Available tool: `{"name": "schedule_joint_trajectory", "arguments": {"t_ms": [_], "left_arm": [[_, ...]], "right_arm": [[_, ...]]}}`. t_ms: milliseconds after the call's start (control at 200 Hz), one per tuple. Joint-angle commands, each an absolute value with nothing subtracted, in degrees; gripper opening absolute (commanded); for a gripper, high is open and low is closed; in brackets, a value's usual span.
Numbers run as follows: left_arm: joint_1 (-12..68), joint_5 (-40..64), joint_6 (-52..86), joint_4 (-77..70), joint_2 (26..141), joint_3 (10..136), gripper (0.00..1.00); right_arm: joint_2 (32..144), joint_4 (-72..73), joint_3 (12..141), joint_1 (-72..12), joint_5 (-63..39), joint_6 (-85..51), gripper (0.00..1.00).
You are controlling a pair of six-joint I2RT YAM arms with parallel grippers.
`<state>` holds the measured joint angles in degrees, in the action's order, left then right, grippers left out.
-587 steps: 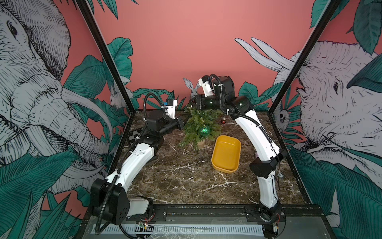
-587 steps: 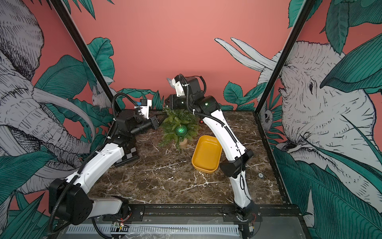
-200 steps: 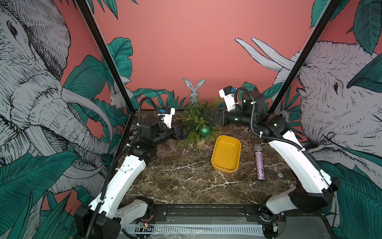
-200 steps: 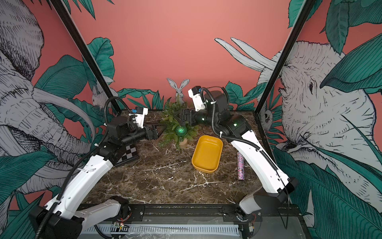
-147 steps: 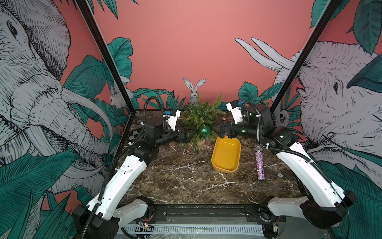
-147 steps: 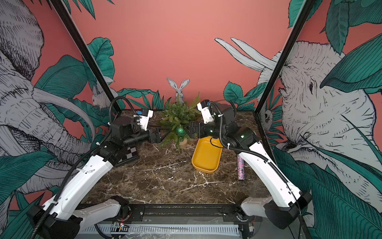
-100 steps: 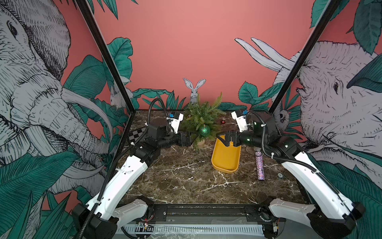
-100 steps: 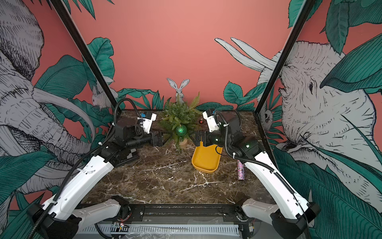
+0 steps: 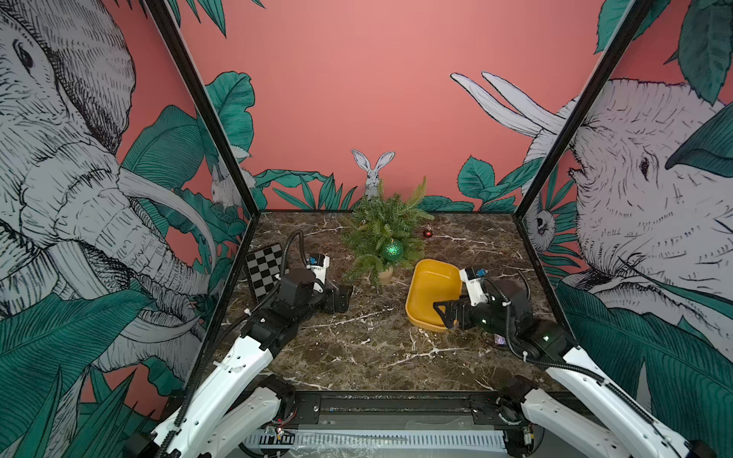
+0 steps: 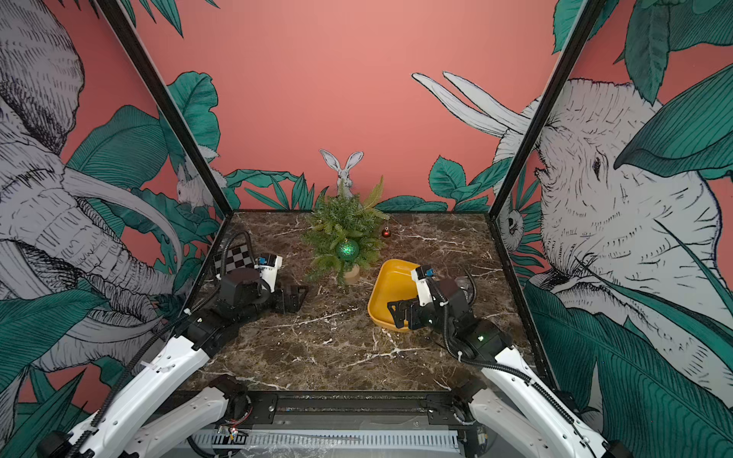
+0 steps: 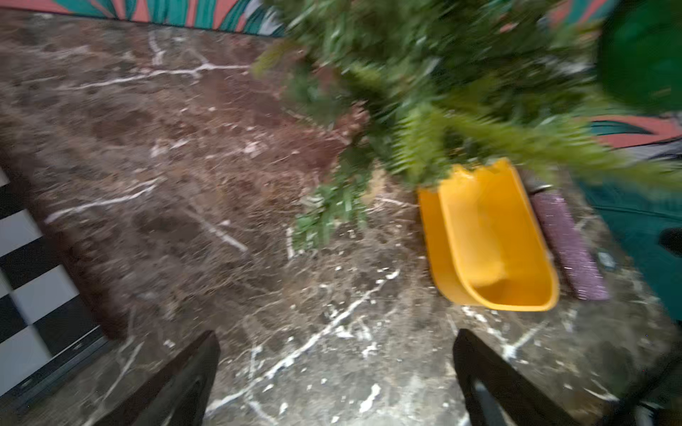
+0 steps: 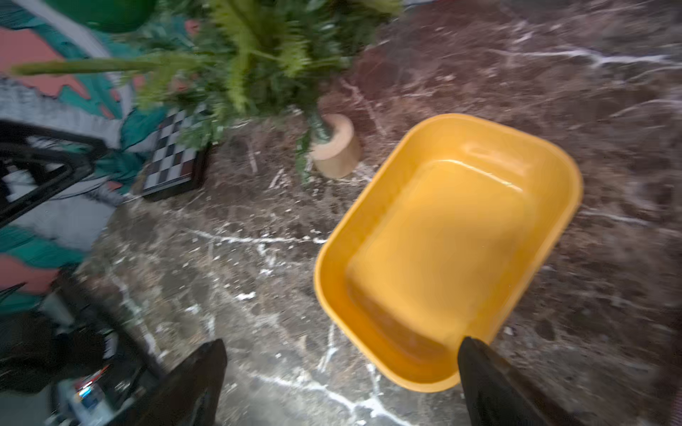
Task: Decorate the small christmas tree with ornaments
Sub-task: Reset both arms
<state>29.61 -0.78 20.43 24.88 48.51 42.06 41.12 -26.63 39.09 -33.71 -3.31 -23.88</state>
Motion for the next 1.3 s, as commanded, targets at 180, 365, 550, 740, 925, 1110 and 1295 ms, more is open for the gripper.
{"name": "schedule_joint_trajectory", "arguments": {"t_ms": [180,365,550,740,925,1110,1295], "left_arm": [[25.0,-22.3,14.3,22.8,64.7,47.3,0.99],[15.8,-30.7,8.9,9.0,70.7,43.0,0.99],[7.4,-29.9,6.1,-1.8,80.4,41.3,0.99],[6.2,-29.8,1.5,-15.8,87.2,38.6,0.99],[5.4,-23.0,-3.2,-36.4,88.4,31.4,0.99],[4.8,-13.1,-5.1,-46.3,86.9,24.4,0.99],[5.0,-16.0,-5.8,-57.5,90.9,21.6,1.00]], "right_arm": [[49.2,-4.1,31.8,-28.9,33.2,-18.4,0.99],[63.9,14.3,28.1,-20.4,45.2,-14.7,0.99],[70.4,21.5,29.5,-16.0,46.7,-9.5,0.99],[78.4,40.5,22.7,-10.7,43.9,-6.4,1.00],[82.7,56.4,17.7,-6.8,35.3,-4.3,0.99],[90.9,67.9,16.5,-4.2,17.9,-0.1,0.99],[89.1,57.7,19.8,-5.2,20.8,-0.5,0.99]]}}
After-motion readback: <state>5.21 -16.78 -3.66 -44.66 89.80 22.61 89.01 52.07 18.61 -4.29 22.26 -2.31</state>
